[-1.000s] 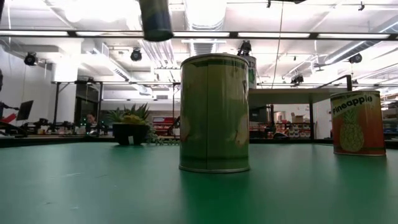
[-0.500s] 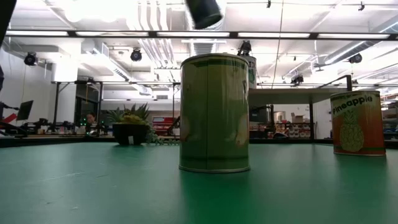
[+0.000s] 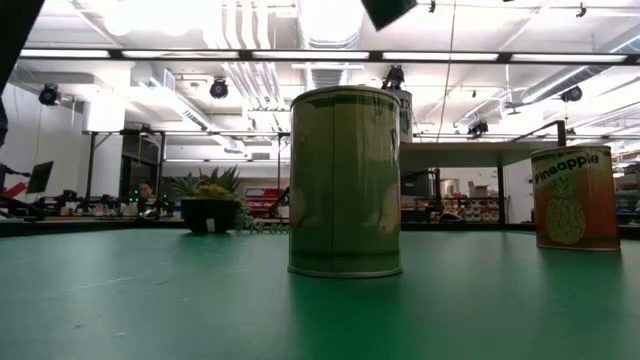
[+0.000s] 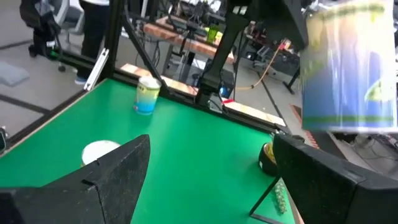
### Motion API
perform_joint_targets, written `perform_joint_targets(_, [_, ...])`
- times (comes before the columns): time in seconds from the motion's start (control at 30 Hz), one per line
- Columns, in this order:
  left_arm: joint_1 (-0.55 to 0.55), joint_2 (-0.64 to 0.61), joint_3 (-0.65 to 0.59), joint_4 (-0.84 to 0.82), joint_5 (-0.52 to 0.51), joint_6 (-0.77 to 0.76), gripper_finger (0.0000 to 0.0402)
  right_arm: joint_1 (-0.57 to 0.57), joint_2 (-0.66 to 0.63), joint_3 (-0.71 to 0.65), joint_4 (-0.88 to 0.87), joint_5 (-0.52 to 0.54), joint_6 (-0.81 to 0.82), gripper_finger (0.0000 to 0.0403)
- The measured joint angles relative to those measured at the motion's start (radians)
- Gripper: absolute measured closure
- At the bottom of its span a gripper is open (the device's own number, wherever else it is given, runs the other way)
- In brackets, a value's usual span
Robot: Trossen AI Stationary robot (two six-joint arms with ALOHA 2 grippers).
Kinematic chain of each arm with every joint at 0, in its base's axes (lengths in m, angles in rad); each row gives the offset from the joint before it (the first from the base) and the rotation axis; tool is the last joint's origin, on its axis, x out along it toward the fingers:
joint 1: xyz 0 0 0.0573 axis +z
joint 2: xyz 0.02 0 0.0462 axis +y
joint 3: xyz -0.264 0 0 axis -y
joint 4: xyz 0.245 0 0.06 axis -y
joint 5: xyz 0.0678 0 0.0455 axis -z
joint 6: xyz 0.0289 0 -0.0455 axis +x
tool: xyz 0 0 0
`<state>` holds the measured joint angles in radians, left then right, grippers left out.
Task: Pick and place cans onto a shelf
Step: Put the canned peas on the shelf
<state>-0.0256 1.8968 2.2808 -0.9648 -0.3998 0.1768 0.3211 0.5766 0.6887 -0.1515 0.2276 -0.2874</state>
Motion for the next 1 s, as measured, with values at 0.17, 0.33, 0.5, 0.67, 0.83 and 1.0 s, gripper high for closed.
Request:
perform_joint_targets(0.17, [0.044, 0.053, 0.009, 0.074, 0.05, 0.025, 0.0092, 0.001, -0.067, -0.039, 0.003, 0.0, -0.001, 0.0077])
perform_joint_targets(0.33, [0.078, 0.12, 0.054, 0.161, 0.101, 0.066, 0.0092, 0.001, -0.127, -0.061, 0.003, 0.0, -0.008, 0.0077])
perform_joint_targets(0.5, [0.098, 0.156, 0.054, 0.217, 0.103, 0.109, 0.0092, 0.001, -0.163, -0.078, -0.001, 0.0, -0.003, 0.0077])
perform_joint_targets(0.67, [0.112, 0.188, 0.051, 0.295, 0.105, 0.125, 0.0092, 0.001, -0.188, -0.09, -0.001, -0.001, -0.019, 0.0077])
perform_joint_targets(0.83, [0.124, 0.222, 0.05, 0.36, 0.104, 0.124, 0.0092, 0.002, -0.215, -0.094, 0.0, -0.014, -0.02, 0.0077])
perform_joint_targets(1.0, [0.141, 0.258, 0.05, 0.369, 0.104, 0.125, 0.0092, 0.002, -0.237, -0.1, 0.003, -0.072, -0.025, 0.0077])
